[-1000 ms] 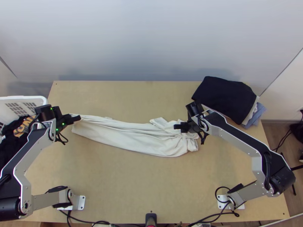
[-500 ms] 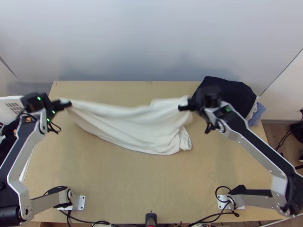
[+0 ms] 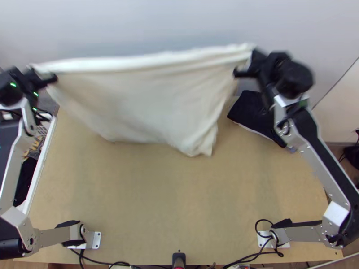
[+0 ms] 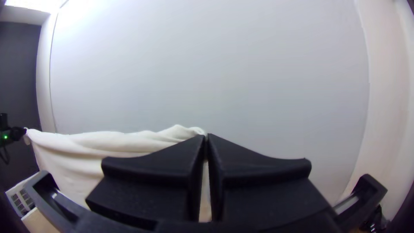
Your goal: Fold the t-shirt
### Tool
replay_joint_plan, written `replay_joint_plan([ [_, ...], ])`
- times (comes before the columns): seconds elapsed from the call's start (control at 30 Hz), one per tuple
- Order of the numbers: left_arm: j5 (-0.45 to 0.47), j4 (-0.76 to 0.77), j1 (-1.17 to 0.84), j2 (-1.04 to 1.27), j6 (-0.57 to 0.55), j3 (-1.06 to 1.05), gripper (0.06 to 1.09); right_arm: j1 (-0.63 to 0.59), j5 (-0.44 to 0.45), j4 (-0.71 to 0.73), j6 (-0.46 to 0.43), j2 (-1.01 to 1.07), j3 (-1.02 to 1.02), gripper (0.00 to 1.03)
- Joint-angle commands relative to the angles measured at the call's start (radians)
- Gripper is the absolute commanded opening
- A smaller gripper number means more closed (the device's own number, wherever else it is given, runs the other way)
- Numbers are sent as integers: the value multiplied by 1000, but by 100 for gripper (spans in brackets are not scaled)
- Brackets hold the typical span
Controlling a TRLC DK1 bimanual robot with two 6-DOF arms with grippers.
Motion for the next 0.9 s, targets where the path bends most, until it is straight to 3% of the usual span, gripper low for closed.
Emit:
replay_joint_plan([
  [0.0,-31,-14,1,-111,-32,190,9,-3,44,-9,-48,-78,228,3],
  [0.13,-32,-44,-6,-277,-55,201,9,21,41,-106,-45,-250,223,3],
  [0.5,-8,-324,-12,-743,-21,-26,9,31,-31,-656,-2,-716,246,3],
  [0.67,-6,-402,-23,-845,-5,-103,9,28,-31,-728,4,-761,250,3],
  [0.87,9,-471,-46,-926,-8,-255,9,31,-31,-678,128,-757,9,3],
])
